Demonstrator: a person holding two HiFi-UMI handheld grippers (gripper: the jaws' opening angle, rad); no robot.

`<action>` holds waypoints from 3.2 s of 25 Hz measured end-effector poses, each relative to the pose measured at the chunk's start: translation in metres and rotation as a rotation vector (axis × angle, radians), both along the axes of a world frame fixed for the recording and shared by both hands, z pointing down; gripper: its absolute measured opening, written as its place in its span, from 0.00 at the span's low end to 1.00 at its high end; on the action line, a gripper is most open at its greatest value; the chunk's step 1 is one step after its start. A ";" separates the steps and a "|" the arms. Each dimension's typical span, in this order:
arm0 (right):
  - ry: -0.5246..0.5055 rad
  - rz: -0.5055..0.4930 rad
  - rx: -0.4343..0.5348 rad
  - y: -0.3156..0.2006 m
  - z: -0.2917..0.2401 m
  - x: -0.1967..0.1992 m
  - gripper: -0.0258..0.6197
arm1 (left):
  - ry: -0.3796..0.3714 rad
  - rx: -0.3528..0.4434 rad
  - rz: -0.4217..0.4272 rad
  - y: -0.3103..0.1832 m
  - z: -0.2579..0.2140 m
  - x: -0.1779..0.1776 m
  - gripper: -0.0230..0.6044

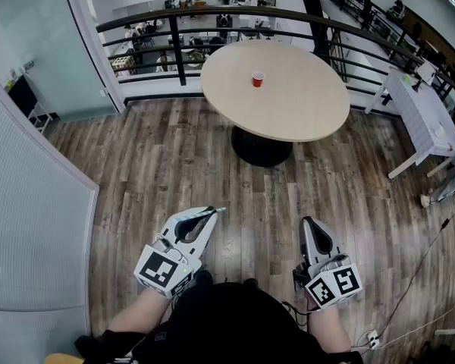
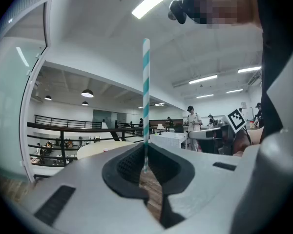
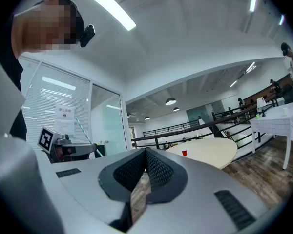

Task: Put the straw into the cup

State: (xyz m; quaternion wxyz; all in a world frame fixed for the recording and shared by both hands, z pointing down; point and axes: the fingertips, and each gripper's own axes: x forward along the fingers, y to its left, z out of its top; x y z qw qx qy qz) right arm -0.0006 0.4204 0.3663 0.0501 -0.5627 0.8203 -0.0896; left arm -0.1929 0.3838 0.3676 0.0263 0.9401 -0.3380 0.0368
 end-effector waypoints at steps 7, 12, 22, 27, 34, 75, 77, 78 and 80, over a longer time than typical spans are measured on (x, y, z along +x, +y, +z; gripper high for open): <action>0.005 0.004 -0.011 0.007 0.005 -0.002 0.07 | -0.015 0.014 -0.005 0.003 0.000 0.005 0.08; 0.000 -0.009 -0.015 0.010 0.006 0.000 0.07 | -0.018 0.003 -0.012 0.004 0.003 0.008 0.08; -0.023 0.007 -0.029 0.027 0.011 0.048 0.07 | -0.010 -0.009 -0.009 0.016 0.007 0.049 0.08; -0.030 0.006 -0.025 0.041 0.015 0.080 0.07 | 0.012 -0.010 0.010 0.026 0.004 0.085 0.08; -0.057 0.007 -0.030 0.043 0.018 0.114 0.07 | -0.010 -0.001 0.010 0.027 -0.004 0.119 0.08; -0.072 -0.014 -0.142 -0.342 0.069 0.085 0.07 | 0.010 -0.044 -0.030 -0.350 0.043 0.079 0.08; -0.080 -0.017 -0.154 -0.362 0.071 0.091 0.07 | -0.001 -0.055 -0.035 -0.368 0.043 0.086 0.08; -0.084 -0.021 -0.160 -0.373 0.071 0.095 0.07 | -0.007 -0.063 -0.040 -0.379 0.042 0.089 0.08; -0.089 -0.032 -0.166 -0.395 0.072 0.102 0.07 | -0.015 -0.073 -0.050 -0.398 0.042 0.097 0.08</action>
